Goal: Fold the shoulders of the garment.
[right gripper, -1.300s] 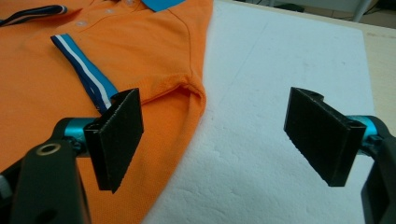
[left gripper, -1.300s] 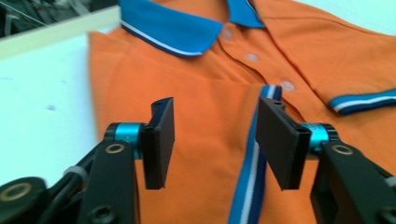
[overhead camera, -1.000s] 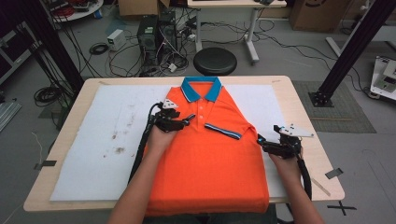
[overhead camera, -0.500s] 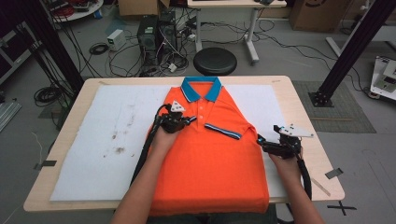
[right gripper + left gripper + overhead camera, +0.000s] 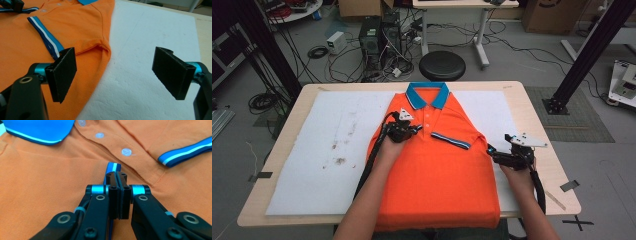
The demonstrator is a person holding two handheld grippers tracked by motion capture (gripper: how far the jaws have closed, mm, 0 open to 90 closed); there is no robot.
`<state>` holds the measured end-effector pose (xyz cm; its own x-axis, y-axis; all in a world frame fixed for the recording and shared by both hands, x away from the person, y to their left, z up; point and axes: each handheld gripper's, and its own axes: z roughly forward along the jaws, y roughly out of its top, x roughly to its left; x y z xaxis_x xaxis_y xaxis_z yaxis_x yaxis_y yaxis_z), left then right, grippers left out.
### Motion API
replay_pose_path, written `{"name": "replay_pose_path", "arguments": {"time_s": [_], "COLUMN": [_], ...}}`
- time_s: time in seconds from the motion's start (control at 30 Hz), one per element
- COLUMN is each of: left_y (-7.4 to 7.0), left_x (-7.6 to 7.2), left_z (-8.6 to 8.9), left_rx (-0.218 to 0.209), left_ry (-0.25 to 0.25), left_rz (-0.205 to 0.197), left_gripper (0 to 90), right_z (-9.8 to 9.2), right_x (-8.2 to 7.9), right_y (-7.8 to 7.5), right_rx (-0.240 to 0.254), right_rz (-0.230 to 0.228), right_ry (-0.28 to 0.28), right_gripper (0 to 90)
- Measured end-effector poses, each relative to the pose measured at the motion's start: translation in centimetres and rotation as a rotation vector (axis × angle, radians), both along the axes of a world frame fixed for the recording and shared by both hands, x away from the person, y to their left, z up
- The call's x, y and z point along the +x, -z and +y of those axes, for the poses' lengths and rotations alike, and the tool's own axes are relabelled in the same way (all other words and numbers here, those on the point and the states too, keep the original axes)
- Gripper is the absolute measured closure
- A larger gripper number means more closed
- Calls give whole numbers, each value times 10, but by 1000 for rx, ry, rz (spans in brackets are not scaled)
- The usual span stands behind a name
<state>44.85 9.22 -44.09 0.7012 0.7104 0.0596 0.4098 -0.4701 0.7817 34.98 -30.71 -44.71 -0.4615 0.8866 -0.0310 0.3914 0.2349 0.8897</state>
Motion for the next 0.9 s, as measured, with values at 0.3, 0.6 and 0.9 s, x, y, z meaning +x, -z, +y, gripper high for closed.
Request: {"name": "replay_pose_path", "arguments": {"time_s": [0.3, 0.6, 0.9], "left_y": [-1, 3, -9], "left_x": [0, 5, -10], "left_z": [-4, 7, 4], "left_rx": [-13, -22, -21], "left_ry": [-23, -55, -13], "left_rz": [-4, -2, -47], "left_gripper": [607, 824, 874], "right_z": [0, 0, 1], "right_x": [0, 0, 0], "right_y": [0, 0, 0], "right_rx": [-6, -3, -6], "right_rz": [-4, -2, -3], "right_ry": [1, 0, 1], "right_gripper": [204, 203, 204]}}
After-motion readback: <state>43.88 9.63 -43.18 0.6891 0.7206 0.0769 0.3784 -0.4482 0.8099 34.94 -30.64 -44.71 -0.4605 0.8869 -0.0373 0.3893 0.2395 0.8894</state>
